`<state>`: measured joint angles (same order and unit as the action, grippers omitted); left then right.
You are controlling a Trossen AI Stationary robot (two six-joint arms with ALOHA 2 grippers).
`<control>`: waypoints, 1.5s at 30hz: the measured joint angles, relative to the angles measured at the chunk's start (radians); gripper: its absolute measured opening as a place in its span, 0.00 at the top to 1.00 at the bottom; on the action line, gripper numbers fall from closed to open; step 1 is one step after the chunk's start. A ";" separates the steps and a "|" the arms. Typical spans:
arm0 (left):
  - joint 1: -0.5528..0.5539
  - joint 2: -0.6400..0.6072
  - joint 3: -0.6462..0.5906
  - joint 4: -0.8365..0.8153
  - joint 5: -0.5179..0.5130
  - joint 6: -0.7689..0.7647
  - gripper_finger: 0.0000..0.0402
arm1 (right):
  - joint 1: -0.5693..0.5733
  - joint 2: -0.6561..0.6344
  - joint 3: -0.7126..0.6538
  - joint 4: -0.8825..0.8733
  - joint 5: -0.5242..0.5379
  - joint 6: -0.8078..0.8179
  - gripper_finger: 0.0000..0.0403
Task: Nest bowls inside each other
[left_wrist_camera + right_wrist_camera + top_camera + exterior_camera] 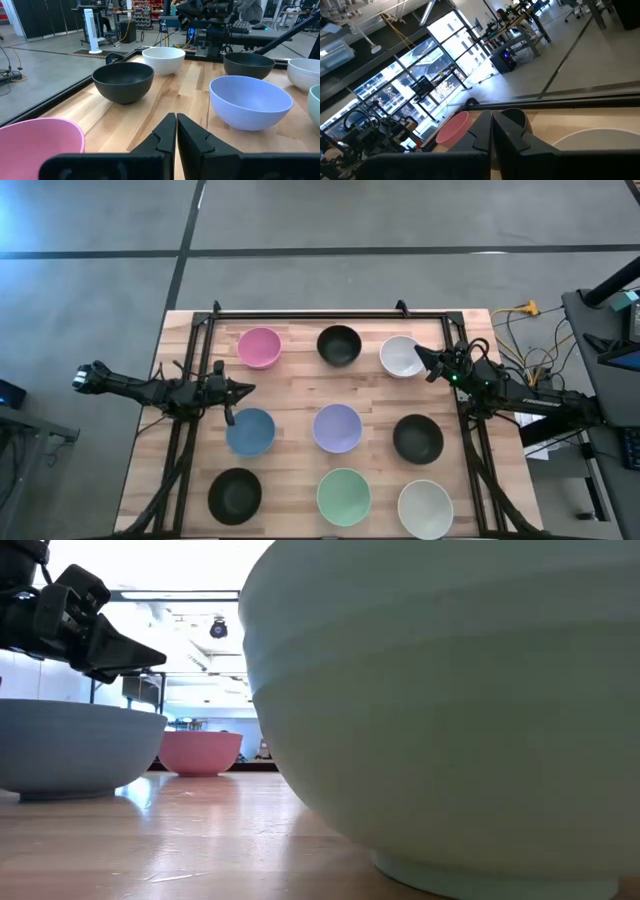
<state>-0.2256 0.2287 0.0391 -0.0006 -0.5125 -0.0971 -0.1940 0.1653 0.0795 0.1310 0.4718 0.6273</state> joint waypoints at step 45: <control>0.000 0.000 0.000 0.000 0.000 0.000 1.00 | 0.000 0.000 0.000 0.015 0.000 0.000 0.98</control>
<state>-0.2256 0.2287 0.0391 -0.0006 -0.5126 -0.0971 -0.1944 0.1654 0.0795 0.1461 0.4721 0.6277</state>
